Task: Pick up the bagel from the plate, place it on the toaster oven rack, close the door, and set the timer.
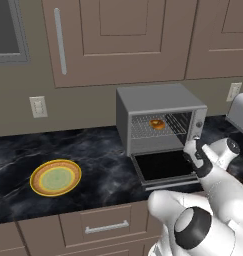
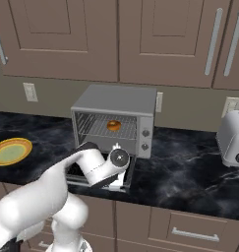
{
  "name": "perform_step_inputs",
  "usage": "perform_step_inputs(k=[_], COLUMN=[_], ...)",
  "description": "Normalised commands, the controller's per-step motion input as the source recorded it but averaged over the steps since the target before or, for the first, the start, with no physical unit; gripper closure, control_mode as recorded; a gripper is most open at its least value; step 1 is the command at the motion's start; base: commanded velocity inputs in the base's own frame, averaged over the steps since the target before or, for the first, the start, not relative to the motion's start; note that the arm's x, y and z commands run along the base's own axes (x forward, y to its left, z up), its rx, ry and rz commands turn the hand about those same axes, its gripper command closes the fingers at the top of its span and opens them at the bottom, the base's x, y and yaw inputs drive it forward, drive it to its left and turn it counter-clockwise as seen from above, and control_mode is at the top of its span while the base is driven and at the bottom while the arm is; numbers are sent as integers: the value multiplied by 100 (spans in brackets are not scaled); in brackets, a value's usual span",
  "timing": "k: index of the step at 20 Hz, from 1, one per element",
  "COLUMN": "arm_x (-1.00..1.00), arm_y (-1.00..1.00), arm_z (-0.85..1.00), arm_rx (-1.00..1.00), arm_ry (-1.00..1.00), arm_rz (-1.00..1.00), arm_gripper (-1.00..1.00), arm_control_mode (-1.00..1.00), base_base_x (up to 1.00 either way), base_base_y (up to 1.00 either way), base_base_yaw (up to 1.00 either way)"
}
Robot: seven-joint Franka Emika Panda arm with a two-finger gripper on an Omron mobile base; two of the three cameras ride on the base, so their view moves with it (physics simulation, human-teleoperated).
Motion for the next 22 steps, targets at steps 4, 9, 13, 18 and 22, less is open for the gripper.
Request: perform_step_inputs(k=[4, 9, 13, 18, 22], arm_x=[28, -79, -86, -19, 24], arm_y=[0, -12, -24, -3, 0], arm_z=[-17, -10, 0, -1, 0], arm_rx=[0, 0, -1, -3, -3], arm_ry=[7, 2, 0, 0, 6], arm_rz=[-12, -6, -2, -1, 0], arm_gripper=[-100, -100, -100, -100, -100], arm_control_mode=[-100, -100, -100, -100, -100], base_base_x=[0, 0, 0, 0, 0], base_base_y=[0, 0, 0, 0, 0], base_base_yaw=[0, 0, 0, 0, 0])
